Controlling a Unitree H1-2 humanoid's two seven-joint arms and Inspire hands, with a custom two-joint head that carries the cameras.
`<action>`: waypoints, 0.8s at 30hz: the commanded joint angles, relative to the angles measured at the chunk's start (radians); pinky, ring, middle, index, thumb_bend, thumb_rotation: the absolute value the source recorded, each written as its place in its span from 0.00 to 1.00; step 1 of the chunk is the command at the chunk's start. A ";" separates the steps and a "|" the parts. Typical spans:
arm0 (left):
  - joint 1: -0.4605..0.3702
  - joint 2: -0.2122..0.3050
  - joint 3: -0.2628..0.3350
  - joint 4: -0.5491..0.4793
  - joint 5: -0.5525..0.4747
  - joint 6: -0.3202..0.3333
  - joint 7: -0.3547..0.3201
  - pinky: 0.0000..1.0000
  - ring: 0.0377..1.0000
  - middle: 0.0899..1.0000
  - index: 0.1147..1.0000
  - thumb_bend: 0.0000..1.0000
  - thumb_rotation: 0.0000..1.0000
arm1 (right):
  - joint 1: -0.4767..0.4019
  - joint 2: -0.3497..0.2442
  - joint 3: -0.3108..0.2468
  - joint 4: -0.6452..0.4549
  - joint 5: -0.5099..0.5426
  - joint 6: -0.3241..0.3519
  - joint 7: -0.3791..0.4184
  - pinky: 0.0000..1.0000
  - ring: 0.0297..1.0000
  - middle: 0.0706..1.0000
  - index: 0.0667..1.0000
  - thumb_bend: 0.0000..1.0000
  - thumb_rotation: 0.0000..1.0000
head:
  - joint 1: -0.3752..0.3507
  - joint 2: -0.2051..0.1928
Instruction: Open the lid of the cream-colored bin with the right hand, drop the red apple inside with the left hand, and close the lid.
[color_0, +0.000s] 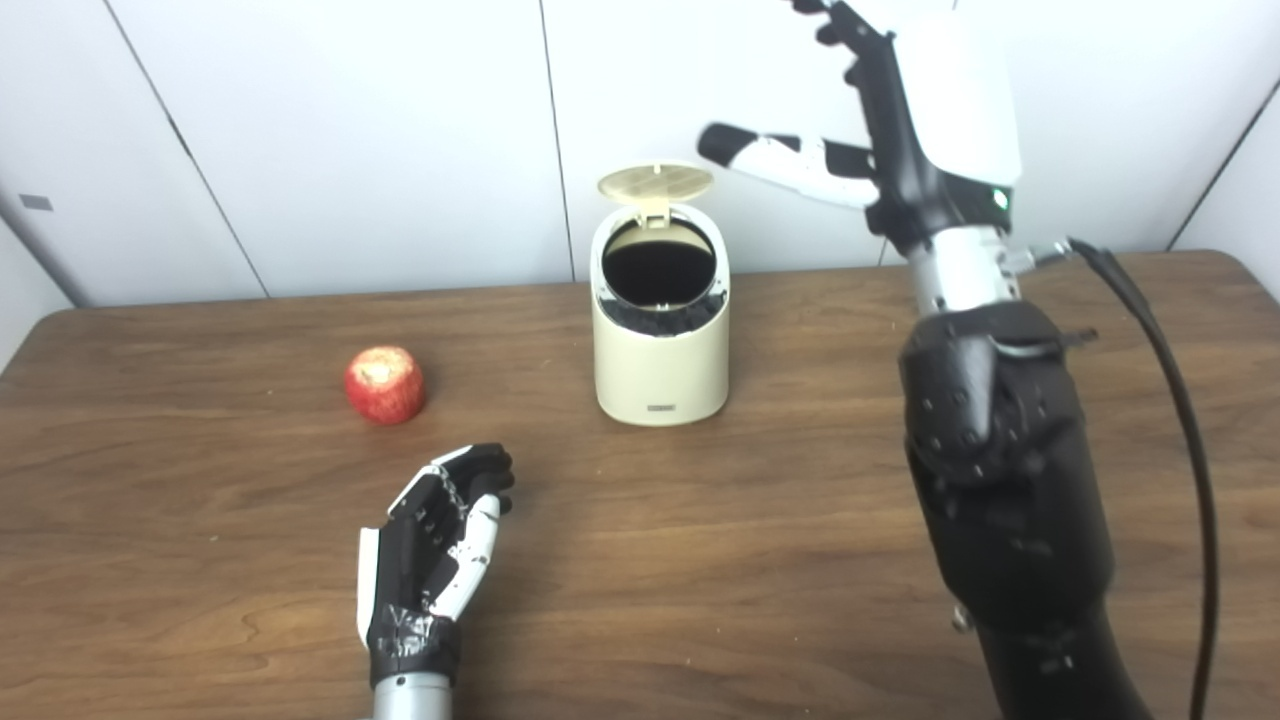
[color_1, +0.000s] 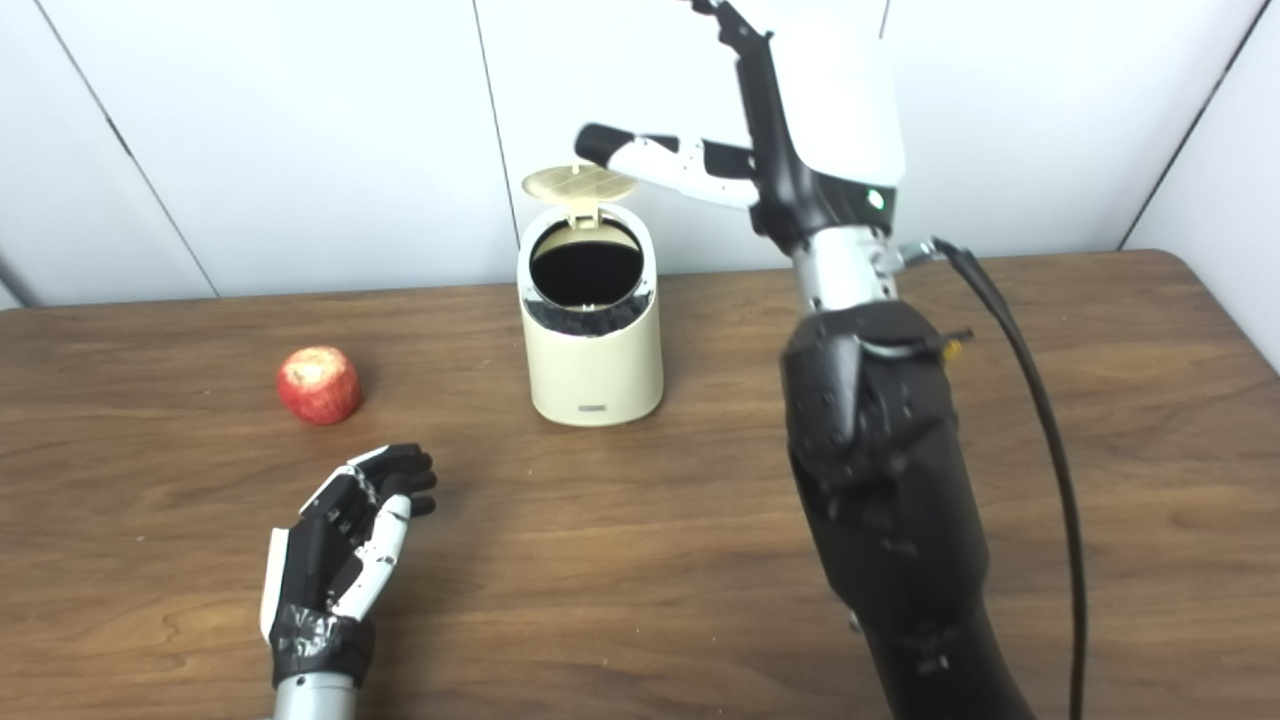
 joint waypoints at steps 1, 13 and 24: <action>-0.021 0.002 0.003 -0.017 -0.013 -0.039 -0.006 0.65 0.67 0.66 0.61 0.23 0.27 | 0.025 0.011 -0.020 -0.060 0.038 -0.061 -0.063 0.52 0.68 0.76 0.75 0.67 0.77 | -0.001 0.002; -0.036 0.017 0.024 -0.015 -0.027 -0.043 -0.007 0.63 0.66 0.64 0.60 0.23 0.25 | 0.291 0.060 -0.101 -0.067 0.282 -0.310 -0.315 0.42 0.57 0.61 0.63 0.25 0.20 | -0.002 0.002; -0.040 0.048 0.046 -0.032 -0.009 -0.085 -0.003 0.61 0.66 0.65 0.60 0.29 0.17 | 0.418 0.070 -0.119 -0.005 0.337 -0.463 -0.414 0.51 0.62 0.64 0.63 0.25 0.22 | 0.003 0.000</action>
